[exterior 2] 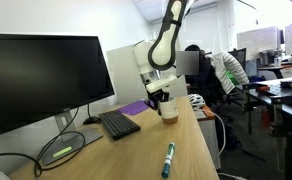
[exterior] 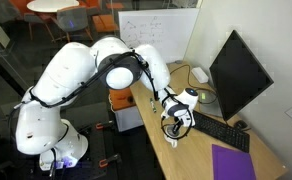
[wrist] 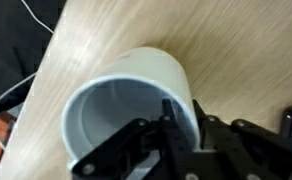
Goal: Move the white mug to the left side of the desk
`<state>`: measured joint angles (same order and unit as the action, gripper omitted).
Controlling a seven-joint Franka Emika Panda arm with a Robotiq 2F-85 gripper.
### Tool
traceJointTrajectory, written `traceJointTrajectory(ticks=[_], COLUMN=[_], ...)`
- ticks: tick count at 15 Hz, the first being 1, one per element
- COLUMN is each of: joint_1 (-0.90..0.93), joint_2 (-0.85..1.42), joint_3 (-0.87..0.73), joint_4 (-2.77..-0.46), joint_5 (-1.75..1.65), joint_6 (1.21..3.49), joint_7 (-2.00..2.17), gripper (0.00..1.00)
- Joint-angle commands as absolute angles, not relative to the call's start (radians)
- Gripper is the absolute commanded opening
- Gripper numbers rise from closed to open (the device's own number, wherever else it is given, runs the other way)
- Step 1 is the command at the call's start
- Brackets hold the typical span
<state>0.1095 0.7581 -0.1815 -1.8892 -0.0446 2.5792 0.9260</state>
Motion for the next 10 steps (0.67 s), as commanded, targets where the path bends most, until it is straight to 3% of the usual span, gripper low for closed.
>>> traceJointTrajectory(ticks=[1, 10], joint_1=[0.129, 0.147], joint_2=[0.761, 0.731], joint_3=[-0.2, -0.188], joint_4=[-1.886, -1.88], joint_5=[-0.013, 0.018], joint_6=[2.589, 2.615], joint_7=[0.907, 0.917], gripper=[0.0, 0.02])
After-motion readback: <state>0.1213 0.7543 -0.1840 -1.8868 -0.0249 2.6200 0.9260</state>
